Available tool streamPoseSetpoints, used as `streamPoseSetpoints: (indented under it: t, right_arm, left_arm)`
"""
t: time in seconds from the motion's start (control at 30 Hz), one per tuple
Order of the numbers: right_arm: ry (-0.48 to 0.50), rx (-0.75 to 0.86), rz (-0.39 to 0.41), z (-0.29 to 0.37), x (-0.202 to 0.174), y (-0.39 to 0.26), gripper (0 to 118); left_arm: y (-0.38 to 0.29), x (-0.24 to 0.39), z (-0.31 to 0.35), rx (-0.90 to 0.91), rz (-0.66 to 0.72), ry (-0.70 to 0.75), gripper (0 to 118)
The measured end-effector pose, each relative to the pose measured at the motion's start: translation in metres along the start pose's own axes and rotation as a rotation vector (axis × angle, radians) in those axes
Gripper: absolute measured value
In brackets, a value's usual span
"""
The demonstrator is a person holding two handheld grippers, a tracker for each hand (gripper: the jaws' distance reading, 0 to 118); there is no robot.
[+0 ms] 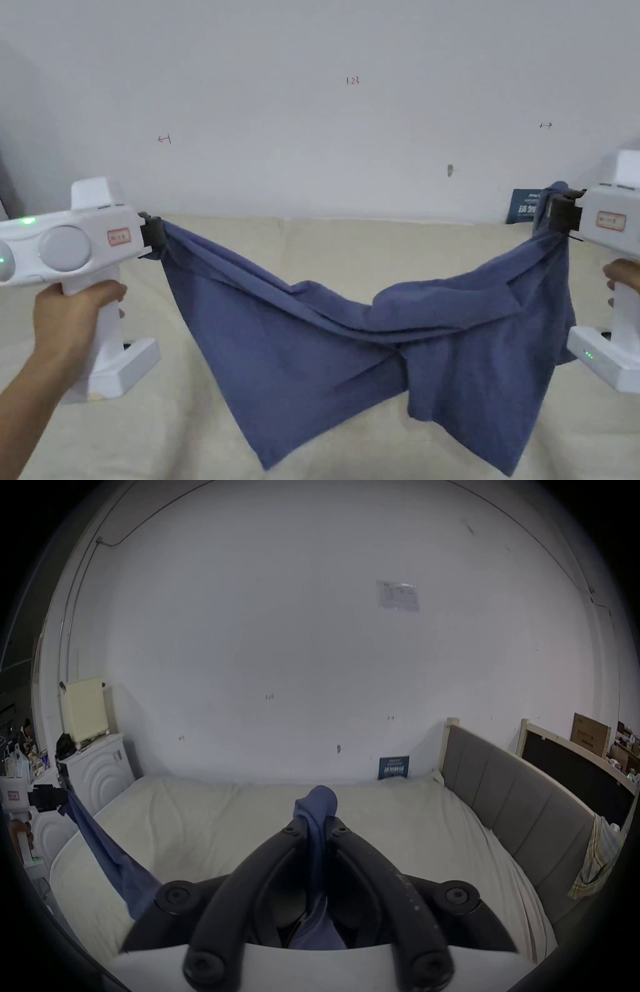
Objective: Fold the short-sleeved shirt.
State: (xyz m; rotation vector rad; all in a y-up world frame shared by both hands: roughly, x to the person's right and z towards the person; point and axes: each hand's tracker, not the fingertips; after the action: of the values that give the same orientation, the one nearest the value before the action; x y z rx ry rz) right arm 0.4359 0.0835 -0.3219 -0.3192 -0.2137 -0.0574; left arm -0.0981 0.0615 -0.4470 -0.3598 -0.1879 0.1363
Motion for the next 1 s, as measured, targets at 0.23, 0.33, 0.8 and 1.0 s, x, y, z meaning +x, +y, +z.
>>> streamPoseSetpoints:
  t: [0.23, 0.33, 0.8, 1.0]
  right_arm:
    - [0.016, 0.050, -0.091, -0.032, 0.004, 0.020, 10]
    - [0.028, 0.041, -0.119, -0.045, 0.000, 0.006, 10]
    - [0.011, -0.299, -0.232, -0.049, -0.005, -0.212, 10]
    - [-0.035, -0.452, -0.268, 0.012, -0.002, -0.305, 10]
  left_arm:
    - [0.059, -0.018, -0.034, 0.069, 0.029, 0.076, 2]
    - [0.054, -0.028, -0.042, 0.071, 0.056, 0.097, 2]
    - [-0.151, -0.095, -0.020, -0.240, 0.113, 0.167, 2]
    - [-0.249, -0.108, 0.039, -0.399, 0.090, 0.214, 2]
